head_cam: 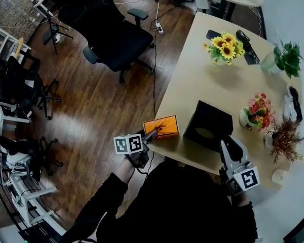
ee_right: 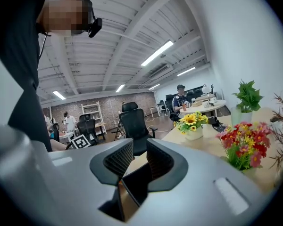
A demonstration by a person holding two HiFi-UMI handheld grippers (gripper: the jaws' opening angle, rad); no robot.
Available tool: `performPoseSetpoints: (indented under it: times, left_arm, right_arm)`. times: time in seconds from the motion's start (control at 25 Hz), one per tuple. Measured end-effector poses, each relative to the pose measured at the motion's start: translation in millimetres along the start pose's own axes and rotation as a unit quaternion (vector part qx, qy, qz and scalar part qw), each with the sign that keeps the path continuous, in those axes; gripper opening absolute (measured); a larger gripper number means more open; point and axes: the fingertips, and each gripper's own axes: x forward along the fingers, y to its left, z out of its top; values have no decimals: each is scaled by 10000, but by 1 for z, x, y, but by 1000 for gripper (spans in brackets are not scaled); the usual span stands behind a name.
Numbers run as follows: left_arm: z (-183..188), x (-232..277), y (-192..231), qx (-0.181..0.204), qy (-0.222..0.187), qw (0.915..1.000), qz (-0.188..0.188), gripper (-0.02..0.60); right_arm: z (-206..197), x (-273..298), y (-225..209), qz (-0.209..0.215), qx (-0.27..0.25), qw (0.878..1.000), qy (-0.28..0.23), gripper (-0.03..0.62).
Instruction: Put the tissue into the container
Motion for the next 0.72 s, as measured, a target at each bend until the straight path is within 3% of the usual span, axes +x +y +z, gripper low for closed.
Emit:
performPoseSetpoints:
  times: [0.16, 0.36, 0.72]
  left_arm:
    - [26, -17, -15, 214, -193, 9996, -25, 235]
    - [49, -25, -69, 790, -220, 9962, -307, 236]
    - [45, 3, -177, 1682, 235, 9790, -1127, 235]
  right_arm:
    - [0, 1, -6, 25, 145, 9999, -47, 87]
    - [-2, -3, -14, -59, 154, 9998, -63, 85]
    - [-2, -31, -40, -586, 294, 9975, -280, 83]
